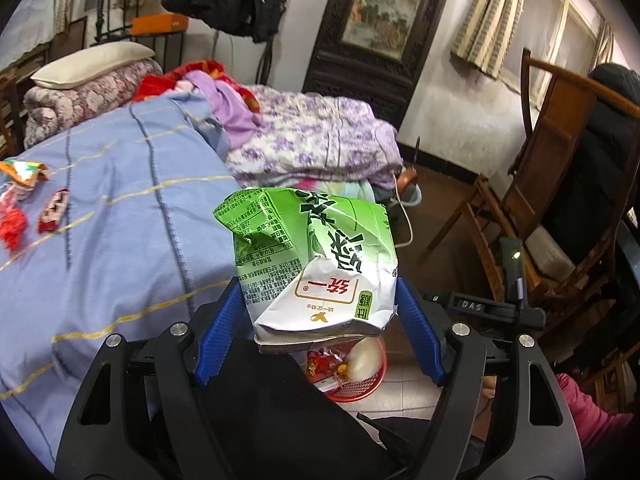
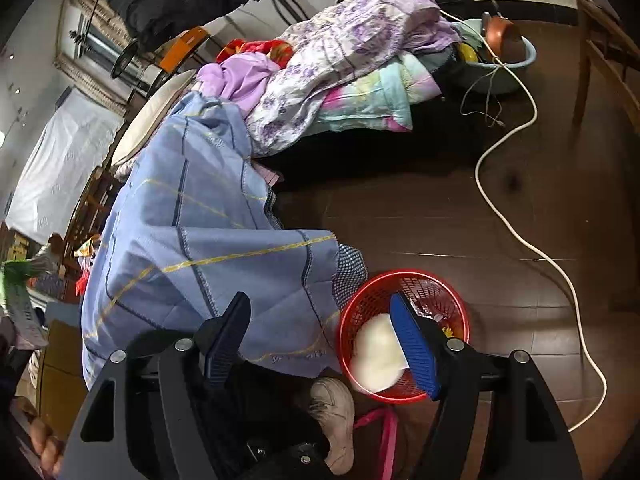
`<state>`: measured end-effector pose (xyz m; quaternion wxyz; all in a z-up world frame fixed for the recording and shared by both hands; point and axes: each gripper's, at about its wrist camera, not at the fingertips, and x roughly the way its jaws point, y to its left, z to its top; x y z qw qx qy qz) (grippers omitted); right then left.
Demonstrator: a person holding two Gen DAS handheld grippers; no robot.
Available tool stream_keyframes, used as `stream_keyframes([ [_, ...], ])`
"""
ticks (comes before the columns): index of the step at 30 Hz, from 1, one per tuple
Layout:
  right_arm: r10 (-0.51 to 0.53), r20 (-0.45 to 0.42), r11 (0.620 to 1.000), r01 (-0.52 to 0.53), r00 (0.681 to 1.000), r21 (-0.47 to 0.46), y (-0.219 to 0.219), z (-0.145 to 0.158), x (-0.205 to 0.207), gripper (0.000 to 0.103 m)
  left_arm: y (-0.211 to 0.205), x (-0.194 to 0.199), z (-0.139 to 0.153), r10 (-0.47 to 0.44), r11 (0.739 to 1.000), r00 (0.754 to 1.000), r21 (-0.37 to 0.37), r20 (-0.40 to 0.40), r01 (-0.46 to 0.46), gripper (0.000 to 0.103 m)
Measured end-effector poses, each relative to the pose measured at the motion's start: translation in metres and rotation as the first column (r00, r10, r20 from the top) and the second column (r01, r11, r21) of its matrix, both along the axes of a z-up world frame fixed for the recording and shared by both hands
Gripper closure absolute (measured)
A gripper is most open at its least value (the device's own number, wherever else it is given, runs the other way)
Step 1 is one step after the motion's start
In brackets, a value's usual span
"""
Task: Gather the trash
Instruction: 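Open both tools to drop the carton and cup into the wastebasket, then move both tools back over the sheet toward the remaining trash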
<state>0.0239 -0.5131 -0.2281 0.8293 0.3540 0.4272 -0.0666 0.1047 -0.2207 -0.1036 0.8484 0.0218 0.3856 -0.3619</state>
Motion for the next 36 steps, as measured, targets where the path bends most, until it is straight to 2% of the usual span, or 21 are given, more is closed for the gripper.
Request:
stream_keyframes([
  [7,-0.069,0.088,0.997,0.072,0.994,-0.033,-0.016,0.027,-0.011,0.029,-0.061,0.008,-0.026,-0.128,0.988,0.990,0.077,-0.052,0.132,0.030],
  [14,-0.114,0.135,0.992,0.120,0.984,-0.041,-0.039,0.042,-0.022,0.028,-0.129,0.003,-0.056,-0.268,0.946,0.957,0.159,-0.114,0.284,0.029],
  [16,-0.120,0.134,0.992,0.125,0.984,-0.030,-0.044,0.041,-0.025,0.028,-0.144,-0.001,-0.064,-0.287,0.933,0.950,0.190,-0.123,0.306,0.023],
  [21,-0.133,0.132,0.991,0.135,0.982,-0.005,-0.053,0.037,-0.029,0.028,-0.151,-0.004,-0.064,-0.283,0.932,0.953,0.203,-0.108,0.300,0.012],
  [30,-0.122,0.149,0.992,0.127,0.981,-0.027,-0.040,0.048,-0.027,0.028,-0.124,0.009,-0.049,-0.203,0.961,0.975,0.171,-0.091,0.216,0.012],
  [36,-0.069,0.192,0.994,0.085,0.979,-0.074,-0.018,0.077,-0.023,0.026,-0.103,0.009,-0.033,-0.159,0.977,0.986,0.136,-0.058,0.166,0.012],
])
